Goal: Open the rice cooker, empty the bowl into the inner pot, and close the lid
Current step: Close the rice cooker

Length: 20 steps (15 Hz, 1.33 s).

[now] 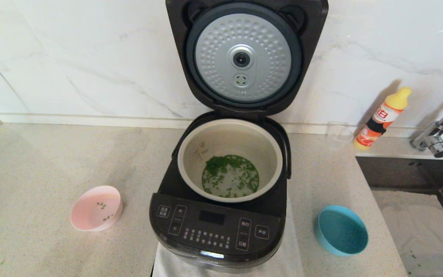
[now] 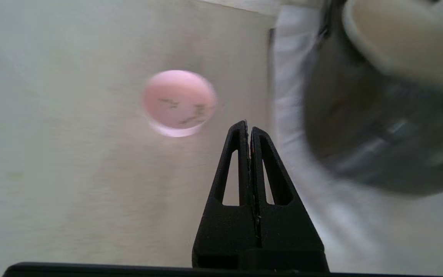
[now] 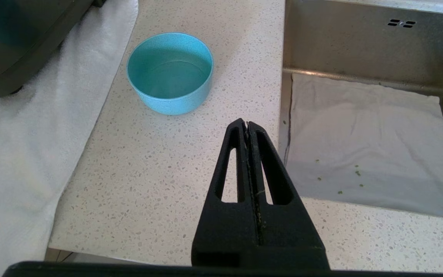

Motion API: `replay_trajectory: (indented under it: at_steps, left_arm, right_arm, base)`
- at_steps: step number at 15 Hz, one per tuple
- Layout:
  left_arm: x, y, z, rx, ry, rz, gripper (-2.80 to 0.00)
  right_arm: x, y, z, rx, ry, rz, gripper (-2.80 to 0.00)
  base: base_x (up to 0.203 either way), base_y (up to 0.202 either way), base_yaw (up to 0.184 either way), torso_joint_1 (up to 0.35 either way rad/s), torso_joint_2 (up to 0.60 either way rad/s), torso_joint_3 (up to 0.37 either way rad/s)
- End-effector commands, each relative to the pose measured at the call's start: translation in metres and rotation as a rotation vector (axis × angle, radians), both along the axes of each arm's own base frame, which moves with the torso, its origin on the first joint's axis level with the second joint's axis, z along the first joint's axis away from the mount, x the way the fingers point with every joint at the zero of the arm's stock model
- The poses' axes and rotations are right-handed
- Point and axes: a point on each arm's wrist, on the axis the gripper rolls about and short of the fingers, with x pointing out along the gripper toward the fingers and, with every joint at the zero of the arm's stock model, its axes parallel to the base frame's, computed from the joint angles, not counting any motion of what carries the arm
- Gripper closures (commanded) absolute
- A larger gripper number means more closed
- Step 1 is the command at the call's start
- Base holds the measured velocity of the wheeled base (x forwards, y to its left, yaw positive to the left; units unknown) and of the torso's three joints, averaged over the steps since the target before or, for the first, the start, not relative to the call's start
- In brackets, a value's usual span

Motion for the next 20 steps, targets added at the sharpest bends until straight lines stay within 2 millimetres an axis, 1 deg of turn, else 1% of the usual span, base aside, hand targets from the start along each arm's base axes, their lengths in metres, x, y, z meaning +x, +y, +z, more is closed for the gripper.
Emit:
replay_trajectory:
  at_steps: [1,3,5,7,10,12,14,17,20]
  left_arm:
    - [0.052,-0.002,0.024,-0.139,0.191,-0.028,0.0]
    - [0.095,-0.004,0.036,-0.24,0.254,-0.069,0.0]
    - [0.137,-0.006,0.04,-0.3,0.314,-0.105,0.0]
    - [0.179,-0.007,0.037,-0.332,0.363,-0.128,0.0]
    - [0.23,-0.011,0.027,-0.356,0.4,-0.153,0.0]
    - [0.254,-0.02,0.018,-0.356,0.411,-0.195,0.0]
    - [0.272,-0.035,0.011,-0.347,0.388,-0.259,0.0]
    - [0.29,-0.059,0.0,-0.344,0.305,-0.354,0.0]
    - [0.305,-0.071,-0.013,-0.337,0.271,-0.383,0.0]
  right_arm:
    - [0.0,0.0,0.0,0.0,0.001,0.0,0.0]
    - [0.0,0.0,0.0,0.0,0.001,0.0,0.0]
    - [0.0,0.0,0.0,0.0,0.001,0.0,0.0]
    - [0.0,0.0,0.0,0.0,0.001,0.0,0.0]
    - [0.0,0.0,0.0,0.0,0.001,0.0,0.0]
    - [0.0,0.0,0.0,0.0,0.001,0.0,0.0]
    - [0.0,0.0,0.0,0.0,0.001,0.0,0.0]
    - [0.0,0.0,0.0,0.0,0.001,0.002,0.0]
    - [0.0,0.0,0.0,0.0,0.001,0.0,0.0]
  base:
    - [0.0,0.0,0.0,0.0,0.0,0.0]
    - [0.0,0.0,0.0,0.0,0.0,0.0]
    - [0.0,0.0,0.0,0.0,0.0,0.0]
    - [0.0,0.0,0.0,0.0,0.0,0.0]
    - [0.0,0.0,0.0,0.0,0.0,0.0]
    - [0.0,0.0,0.0,0.0,0.0,0.0]
    - [0.0,0.0,0.0,0.0,0.0,0.0]
    - [0.0,0.0,0.0,0.0,0.0,0.0]
    - [0.0,0.0,0.0,0.0,0.0,0.0]
